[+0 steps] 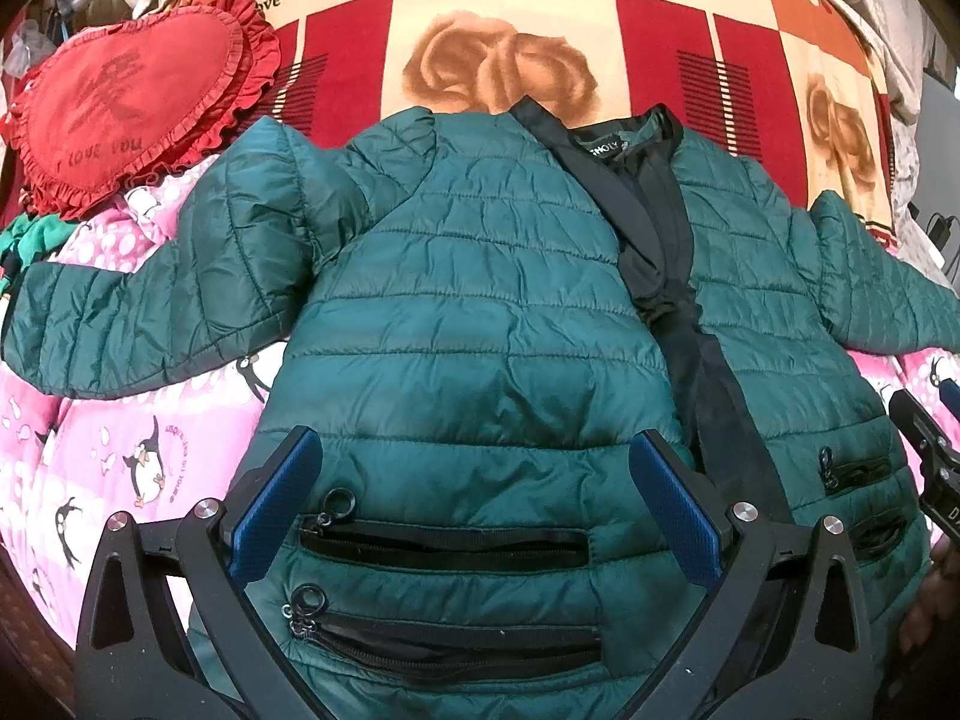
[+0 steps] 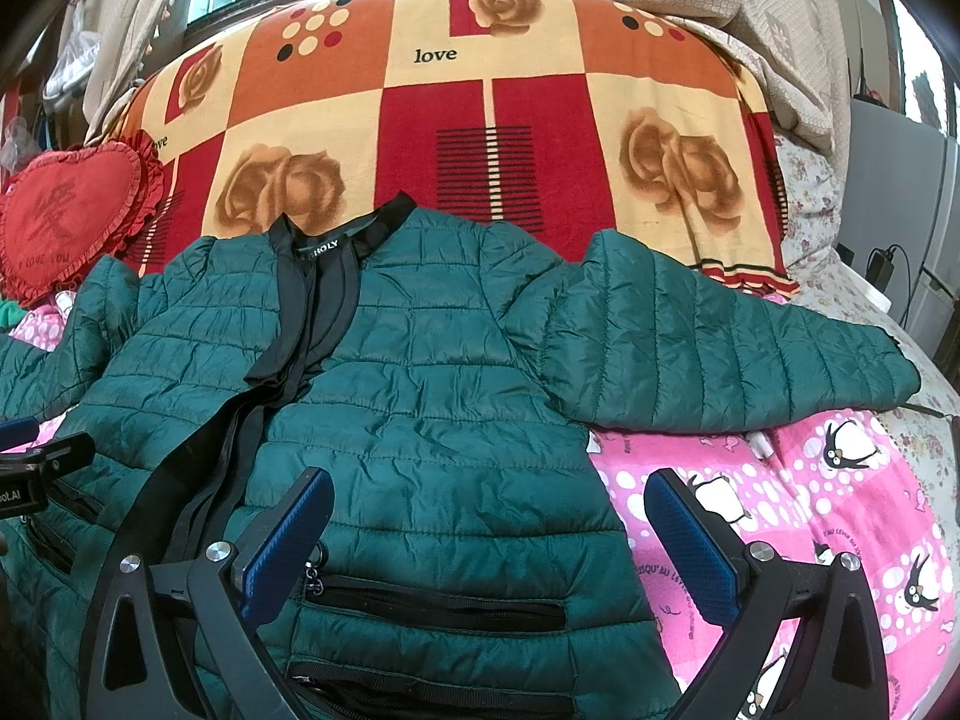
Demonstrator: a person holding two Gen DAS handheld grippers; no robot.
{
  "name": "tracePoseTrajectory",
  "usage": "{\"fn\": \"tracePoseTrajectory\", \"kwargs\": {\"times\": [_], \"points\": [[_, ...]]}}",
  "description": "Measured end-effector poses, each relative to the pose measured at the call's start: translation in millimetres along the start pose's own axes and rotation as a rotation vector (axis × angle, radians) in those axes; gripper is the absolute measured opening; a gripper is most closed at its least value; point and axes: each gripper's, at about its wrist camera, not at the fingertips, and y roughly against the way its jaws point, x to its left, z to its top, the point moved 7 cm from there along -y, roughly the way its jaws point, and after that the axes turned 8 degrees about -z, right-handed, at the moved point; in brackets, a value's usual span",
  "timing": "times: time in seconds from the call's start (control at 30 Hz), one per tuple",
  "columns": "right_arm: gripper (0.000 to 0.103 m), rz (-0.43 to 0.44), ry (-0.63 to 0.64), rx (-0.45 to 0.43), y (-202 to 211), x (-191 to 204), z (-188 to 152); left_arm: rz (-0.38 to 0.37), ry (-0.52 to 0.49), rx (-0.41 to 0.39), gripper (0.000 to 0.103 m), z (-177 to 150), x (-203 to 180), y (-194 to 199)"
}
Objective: Fold large clothes
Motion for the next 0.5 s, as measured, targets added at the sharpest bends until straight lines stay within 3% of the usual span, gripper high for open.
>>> {"fn": "tracePoseTrajectory", "kwargs": {"times": [0.5], "points": [[0.103, 0.0, 0.0, 0.001, 0.0, 0.5, 0.1, 0.002, 0.0, 0.003, 0.103, -0.5, -0.3, 0.3]]}}
